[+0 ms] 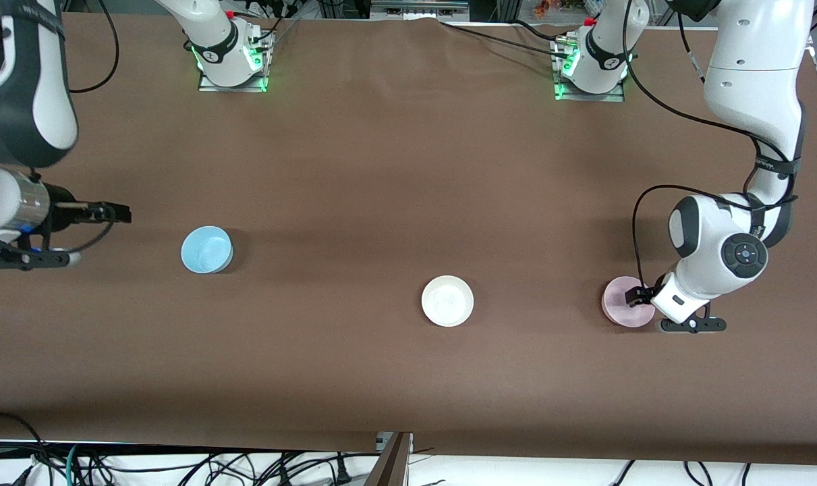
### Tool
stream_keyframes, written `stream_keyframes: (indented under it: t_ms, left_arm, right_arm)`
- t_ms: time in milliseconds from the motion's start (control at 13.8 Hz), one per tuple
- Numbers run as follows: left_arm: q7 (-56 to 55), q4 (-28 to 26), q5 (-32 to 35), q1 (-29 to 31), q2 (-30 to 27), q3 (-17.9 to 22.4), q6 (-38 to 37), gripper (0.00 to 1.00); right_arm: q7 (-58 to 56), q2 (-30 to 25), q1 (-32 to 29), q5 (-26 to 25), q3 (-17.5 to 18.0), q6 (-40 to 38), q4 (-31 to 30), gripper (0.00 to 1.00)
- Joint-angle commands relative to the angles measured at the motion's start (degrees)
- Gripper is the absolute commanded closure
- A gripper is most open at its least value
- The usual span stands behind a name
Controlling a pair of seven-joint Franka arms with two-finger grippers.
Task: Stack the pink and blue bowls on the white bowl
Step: 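Grasp the pink bowl with the left gripper while the right gripper reaches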
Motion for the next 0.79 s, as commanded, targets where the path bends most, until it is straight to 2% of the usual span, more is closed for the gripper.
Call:
stream_keyframes:
  t_ms: [0, 217, 361, 722]
  left_arm:
    - [2.1, -1.1, 0.4, 0.2, -0.6, -0.3, 1.0, 0.53]
    - [3.4, -1.0, 0.4, 0.2, -0.6, -0.3, 0.7, 0.86]
    - [3.3, -0.8, 0.4, 0.1, -0.7, -0.3, 0.6, 1.00]
    - [2.4, -0.4, 0.4, -0.6, -1.7, -0.9, -0.3, 1.00]
  right_arm:
    - [0.0, 4.1, -1.2, 1.3, 0.2, 3.3, -0.2, 0.00]
    - [0.0, 6.5, -1.5, 2.1, 0.2, 6.5, -1.8, 0.00]
    - [-0.4, 7.0, -1.7, 2.1, 0.2, 8.9, -3.4, 0.00]
    - [-2.1, 9.4, -2.1, 2.5, 0.3, 12.8, -4.9, 0.00]
